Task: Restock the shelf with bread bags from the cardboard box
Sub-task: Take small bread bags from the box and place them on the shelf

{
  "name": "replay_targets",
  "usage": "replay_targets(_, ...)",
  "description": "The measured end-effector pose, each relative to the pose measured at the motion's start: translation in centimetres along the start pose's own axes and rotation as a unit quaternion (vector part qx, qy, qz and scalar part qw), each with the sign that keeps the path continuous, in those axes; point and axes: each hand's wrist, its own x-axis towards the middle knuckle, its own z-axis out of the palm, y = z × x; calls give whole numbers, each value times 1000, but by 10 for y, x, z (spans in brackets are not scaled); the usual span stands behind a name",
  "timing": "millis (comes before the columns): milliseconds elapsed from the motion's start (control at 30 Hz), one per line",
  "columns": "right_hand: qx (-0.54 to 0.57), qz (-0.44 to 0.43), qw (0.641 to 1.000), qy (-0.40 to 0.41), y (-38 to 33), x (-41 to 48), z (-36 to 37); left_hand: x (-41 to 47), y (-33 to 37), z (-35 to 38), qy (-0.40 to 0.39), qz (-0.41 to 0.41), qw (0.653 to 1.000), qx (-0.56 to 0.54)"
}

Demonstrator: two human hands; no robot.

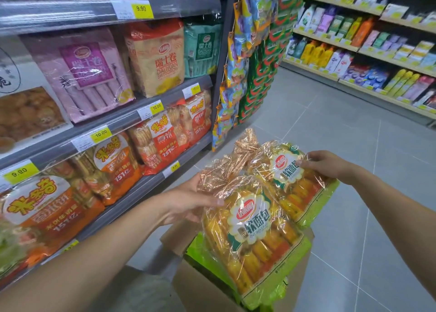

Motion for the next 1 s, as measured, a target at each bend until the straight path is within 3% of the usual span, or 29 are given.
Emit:
replay_targets(200, 25, -9, 1000, -15, -7, -9, -3, 4, -1, 4, 43, 58, 997, -17)
replay_targets(500, 47, -21, 998, -31, -18, -20, -8, 4, 10, 0, 16, 70, 996, -54)
replay_targets(867, 77, -73, 994, -2, -64, -22, -27, -36, 74, -46, -9, 159, 983, -88)
replay_targets(1000, 113, -115, 986, 36, -95, -19, -27, -69, 103, -77, 60, 206, 974, -69)
